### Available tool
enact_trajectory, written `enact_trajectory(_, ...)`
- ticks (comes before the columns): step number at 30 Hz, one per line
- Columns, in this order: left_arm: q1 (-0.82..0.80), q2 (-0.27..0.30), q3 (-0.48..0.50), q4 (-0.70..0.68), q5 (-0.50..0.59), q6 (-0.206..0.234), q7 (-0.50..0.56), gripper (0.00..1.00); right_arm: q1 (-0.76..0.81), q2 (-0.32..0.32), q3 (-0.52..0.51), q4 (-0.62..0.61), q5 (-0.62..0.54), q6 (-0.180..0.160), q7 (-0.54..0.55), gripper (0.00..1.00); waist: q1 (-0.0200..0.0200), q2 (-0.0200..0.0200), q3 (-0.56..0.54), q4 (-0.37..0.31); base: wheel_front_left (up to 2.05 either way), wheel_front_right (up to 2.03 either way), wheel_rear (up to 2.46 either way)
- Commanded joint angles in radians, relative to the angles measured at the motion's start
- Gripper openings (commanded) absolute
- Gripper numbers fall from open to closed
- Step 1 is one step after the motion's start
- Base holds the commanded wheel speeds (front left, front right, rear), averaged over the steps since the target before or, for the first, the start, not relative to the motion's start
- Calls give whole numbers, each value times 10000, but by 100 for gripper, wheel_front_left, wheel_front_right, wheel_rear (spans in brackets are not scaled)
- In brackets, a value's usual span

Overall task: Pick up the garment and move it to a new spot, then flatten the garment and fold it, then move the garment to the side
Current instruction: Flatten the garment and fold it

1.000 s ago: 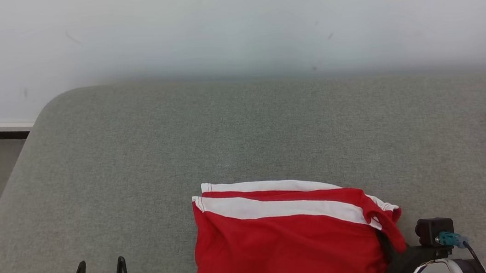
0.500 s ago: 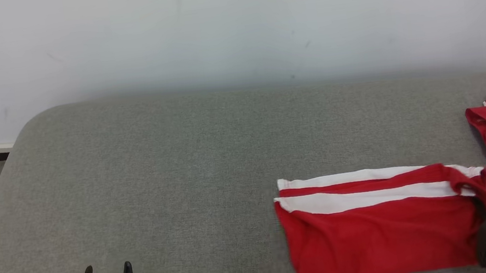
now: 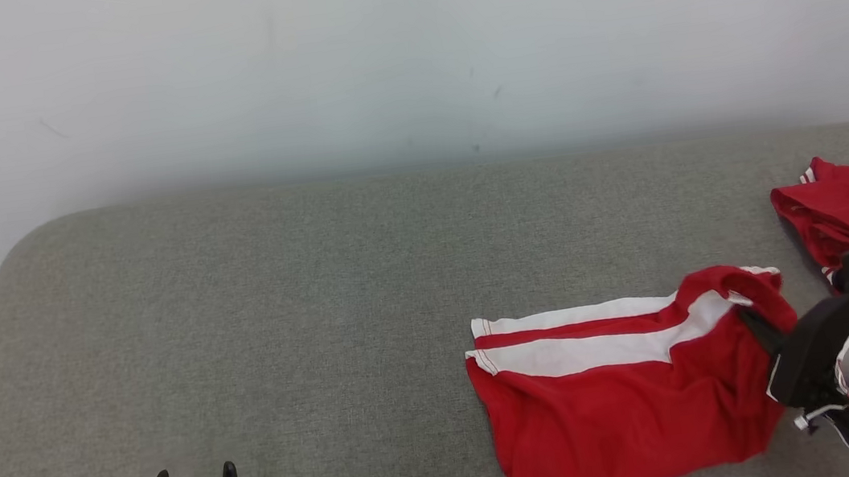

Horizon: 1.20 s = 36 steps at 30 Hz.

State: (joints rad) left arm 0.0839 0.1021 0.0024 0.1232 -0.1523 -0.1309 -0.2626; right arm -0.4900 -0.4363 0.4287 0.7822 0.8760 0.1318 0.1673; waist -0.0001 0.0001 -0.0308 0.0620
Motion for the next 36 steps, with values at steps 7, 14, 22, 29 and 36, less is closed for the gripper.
enact_trajectory(7,148,-218,-153,144,4,15,-27,100,304,354,-156,-1510,2076,-27,1975,0,1,-1,-131,-64,0,0,0)
enact_trajectory(14,-87,-246,-377,314,-81,15,-27,100,379,1109,-204,-1747,2359,-27,2548,0,1,-1,-156,185,0,0,0)
enact_trajectory(22,-184,-212,-568,437,-146,15,-27,100,55,2180,-16,-1212,1574,-28,2128,0,1,-1,-107,603,0,0,0)
enact_trajectory(29,-235,-202,-672,563,-221,15,-27,100,-162,2663,18,-218,815,-28,1491,29,1,-1,-61,954,0,0,0)
enact_trajectory(36,-115,-118,-483,614,-258,15,-27,100,30,2374,426,-699,330,-28,459,100,1,-1,-145,817,0,0,0)
